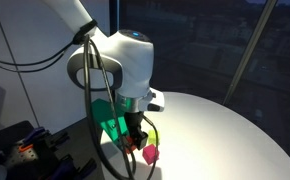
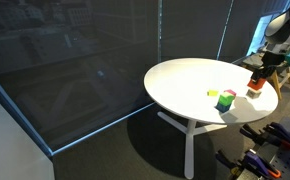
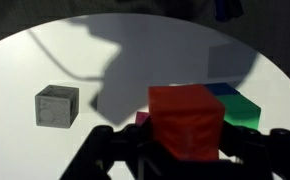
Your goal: Put the orange block on the green block
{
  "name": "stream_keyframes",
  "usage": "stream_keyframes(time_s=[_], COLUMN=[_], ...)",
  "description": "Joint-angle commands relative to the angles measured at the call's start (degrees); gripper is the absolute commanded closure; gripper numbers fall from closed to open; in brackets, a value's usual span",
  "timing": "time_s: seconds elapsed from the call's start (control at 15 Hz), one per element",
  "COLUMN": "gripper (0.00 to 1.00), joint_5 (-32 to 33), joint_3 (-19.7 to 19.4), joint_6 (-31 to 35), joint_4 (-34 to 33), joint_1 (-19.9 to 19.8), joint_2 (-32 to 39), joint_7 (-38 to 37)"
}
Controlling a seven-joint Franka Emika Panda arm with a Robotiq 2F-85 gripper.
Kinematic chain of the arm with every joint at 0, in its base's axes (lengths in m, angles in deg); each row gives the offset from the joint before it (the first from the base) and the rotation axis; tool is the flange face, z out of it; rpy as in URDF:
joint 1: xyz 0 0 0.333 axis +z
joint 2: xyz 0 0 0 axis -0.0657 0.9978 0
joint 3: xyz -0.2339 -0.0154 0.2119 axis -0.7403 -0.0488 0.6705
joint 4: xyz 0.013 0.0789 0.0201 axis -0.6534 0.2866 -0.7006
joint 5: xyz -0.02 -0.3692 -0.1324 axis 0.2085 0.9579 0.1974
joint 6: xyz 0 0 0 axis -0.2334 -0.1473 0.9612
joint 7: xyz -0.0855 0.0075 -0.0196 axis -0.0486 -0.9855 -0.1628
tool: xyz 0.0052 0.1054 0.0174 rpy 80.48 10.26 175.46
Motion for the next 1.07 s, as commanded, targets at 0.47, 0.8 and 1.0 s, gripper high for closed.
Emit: stream_keyframes(time_s=[0.47,0.8,1.0], gripper=[0.79,0.79,0.79], joint_5=[3.2,6.7,7.4], joint_3=[-0.7,-0.3,0.1], joint_6=[-0.9,-2.3,-2.6], joint_4=[-1.5,-1.6,-1.5], joint_1=[3.2,4.5,5.4], joint_2=[-1.4,-2.1,-2.6], joint_7=[-5.6,-9.5,-10.6])
